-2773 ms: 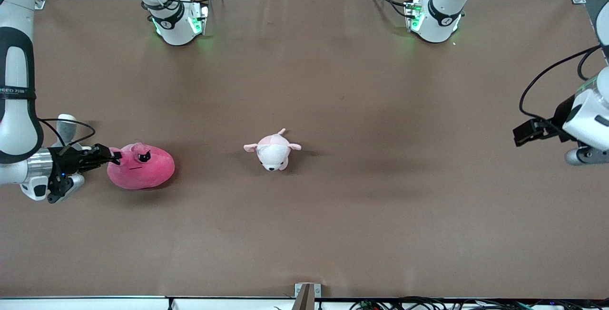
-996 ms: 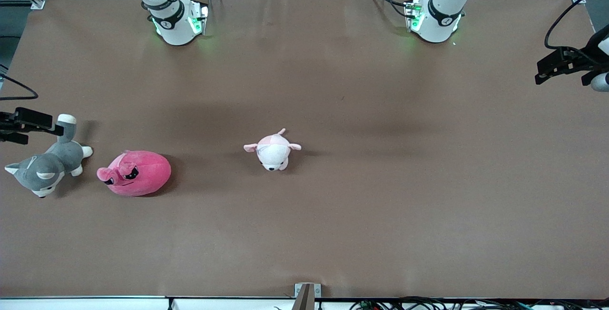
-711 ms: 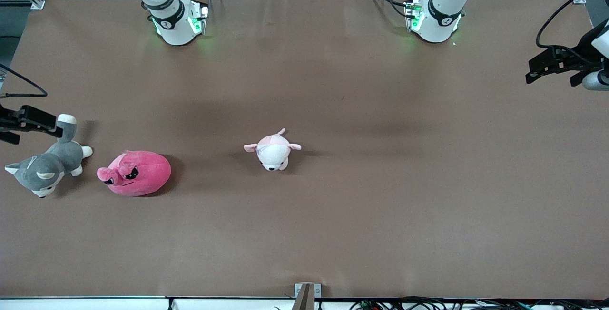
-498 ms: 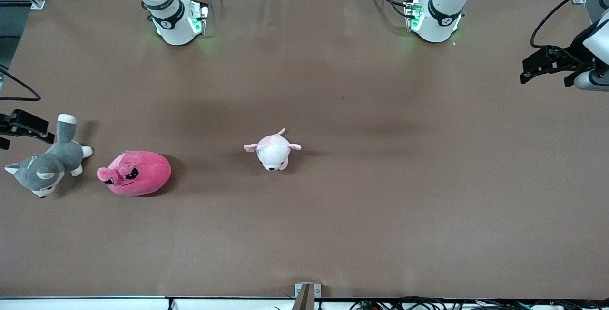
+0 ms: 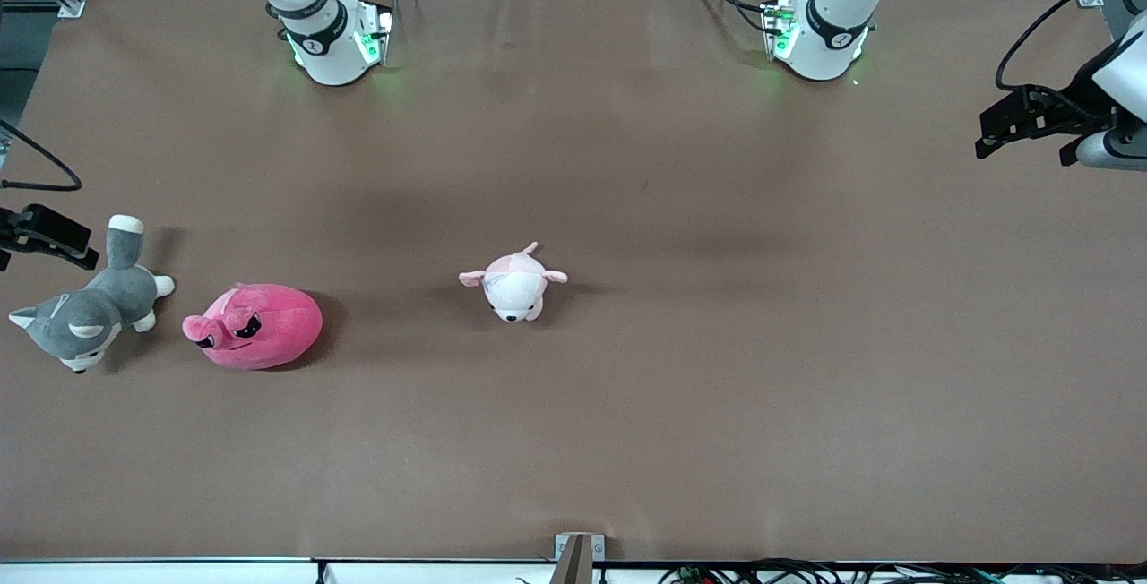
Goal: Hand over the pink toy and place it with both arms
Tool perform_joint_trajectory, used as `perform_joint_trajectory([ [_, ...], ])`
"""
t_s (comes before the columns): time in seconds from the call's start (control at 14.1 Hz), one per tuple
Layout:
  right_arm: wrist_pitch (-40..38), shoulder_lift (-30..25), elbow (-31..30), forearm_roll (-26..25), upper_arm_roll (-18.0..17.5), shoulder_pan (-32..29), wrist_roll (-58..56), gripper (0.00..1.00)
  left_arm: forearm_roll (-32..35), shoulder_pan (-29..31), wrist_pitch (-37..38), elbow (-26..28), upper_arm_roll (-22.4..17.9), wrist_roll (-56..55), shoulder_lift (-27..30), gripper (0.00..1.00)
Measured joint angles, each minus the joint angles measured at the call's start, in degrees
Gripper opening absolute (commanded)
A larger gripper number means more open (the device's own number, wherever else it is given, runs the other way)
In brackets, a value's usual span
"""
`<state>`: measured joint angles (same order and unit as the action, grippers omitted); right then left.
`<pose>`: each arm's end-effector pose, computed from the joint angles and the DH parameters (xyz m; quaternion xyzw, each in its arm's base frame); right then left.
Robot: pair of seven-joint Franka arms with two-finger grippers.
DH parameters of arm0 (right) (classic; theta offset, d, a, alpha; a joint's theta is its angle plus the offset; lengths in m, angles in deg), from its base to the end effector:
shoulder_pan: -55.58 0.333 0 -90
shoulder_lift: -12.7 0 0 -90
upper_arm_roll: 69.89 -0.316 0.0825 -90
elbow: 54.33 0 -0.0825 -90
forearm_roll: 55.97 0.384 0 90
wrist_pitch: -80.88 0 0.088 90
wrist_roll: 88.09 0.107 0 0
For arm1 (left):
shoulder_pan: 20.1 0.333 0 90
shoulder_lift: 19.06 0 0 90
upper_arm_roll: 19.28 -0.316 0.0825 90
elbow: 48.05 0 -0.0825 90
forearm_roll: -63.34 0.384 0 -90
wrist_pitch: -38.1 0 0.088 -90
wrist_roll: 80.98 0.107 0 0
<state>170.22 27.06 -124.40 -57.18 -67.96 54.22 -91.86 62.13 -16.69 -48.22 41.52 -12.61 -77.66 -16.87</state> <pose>0.6283 -0.0352 0.6391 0.9990 0.0043 0.0419 0.0173 0.5352 -0.0342 0.6432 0.9982 -0.0579 -0.0094 0.0083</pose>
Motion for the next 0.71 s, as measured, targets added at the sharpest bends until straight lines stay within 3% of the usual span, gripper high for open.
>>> perform_joint_trajectory([
  [0.5, -1.1, -2.2, -0.3, 0.1, 0.4, -0.9, 1.0, 1.00, 0.0, -0.1, -0.1, -0.6, 0.0, 0.0, -0.6, 1.00],
  [0.71, -0.4, -4.4, -3.5, 0.4, 0.4, -1.5, 1.0, 1.00, 0.0, -0.1, -0.1, -0.6, 0.0, 0.0, -0.7, 1.00],
])
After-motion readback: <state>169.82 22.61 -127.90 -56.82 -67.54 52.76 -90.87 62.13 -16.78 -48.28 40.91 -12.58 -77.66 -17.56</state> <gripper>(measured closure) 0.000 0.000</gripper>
